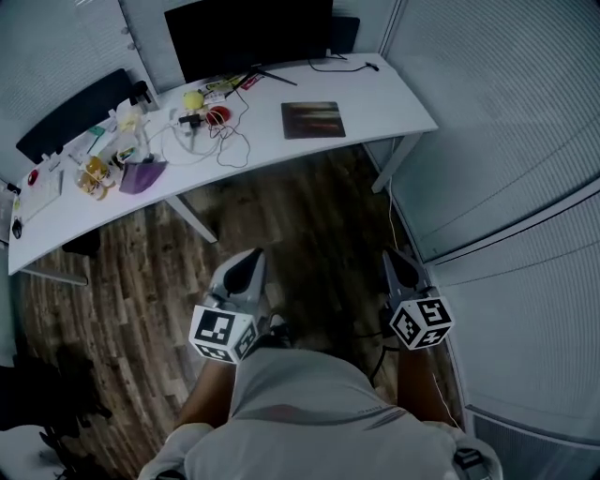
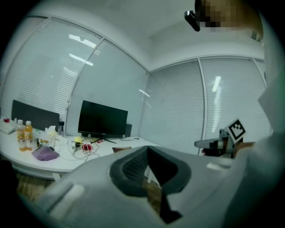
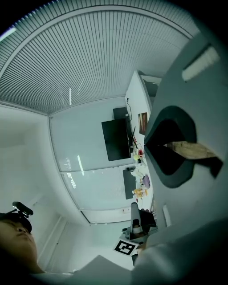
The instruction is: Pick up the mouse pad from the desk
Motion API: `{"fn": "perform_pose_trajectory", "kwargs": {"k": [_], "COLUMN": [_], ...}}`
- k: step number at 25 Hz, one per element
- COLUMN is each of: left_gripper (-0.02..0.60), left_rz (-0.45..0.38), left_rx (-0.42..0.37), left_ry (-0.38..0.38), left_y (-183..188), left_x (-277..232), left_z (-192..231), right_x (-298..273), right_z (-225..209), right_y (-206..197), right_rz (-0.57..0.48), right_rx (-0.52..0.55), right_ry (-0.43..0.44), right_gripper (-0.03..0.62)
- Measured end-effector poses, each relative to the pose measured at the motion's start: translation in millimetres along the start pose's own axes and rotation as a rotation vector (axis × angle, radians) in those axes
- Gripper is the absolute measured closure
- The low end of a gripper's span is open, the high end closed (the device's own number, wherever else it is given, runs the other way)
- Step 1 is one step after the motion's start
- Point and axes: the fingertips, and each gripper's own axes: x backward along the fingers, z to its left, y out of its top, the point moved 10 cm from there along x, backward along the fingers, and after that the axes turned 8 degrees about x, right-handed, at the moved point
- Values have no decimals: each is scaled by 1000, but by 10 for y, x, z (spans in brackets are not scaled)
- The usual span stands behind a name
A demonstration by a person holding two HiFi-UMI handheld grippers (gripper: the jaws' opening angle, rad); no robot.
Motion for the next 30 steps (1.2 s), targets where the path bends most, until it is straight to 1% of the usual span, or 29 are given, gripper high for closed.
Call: {"fn": "perform_pose_trajectory", "kwargs": {"k": [2, 5, 8, 14, 18, 22, 27, 30], "left_gripper": [581, 581, 581, 581, 581, 581, 581, 581], "left_rz": [9, 26, 25, 14, 24, 33, 37, 42], "left_rx": [5, -8, -10, 14, 16, 6, -34, -40], "left_ry": [-17, -32, -37, -21, 0, 42, 113, 143], "left_y": [80, 167, 227, 345, 403, 520, 749, 847], "left_x": [-93, -248, -349, -672, -1004, -1471, -2201, -2660], "left_z": [224, 530, 733, 1036, 1176, 1289, 1422, 1400], "right_x": [-258, -579, -817, -1290, -1711, -2191, -2766, -3024], "right_z": [82, 181, 212, 29, -183, -563, -1252, -1712], "right_y": [98, 193, 247, 404, 418, 516, 670, 705], "right_rz": [4, 8, 24, 22, 30, 18, 0, 7], "right_rx": [11, 27, 33, 40, 22, 20, -1, -17], "right_ry": [-2, -11, -8, -2, 31, 79, 112, 126], "right_gripper": [588, 588, 588, 588, 588, 588, 588, 588]}}
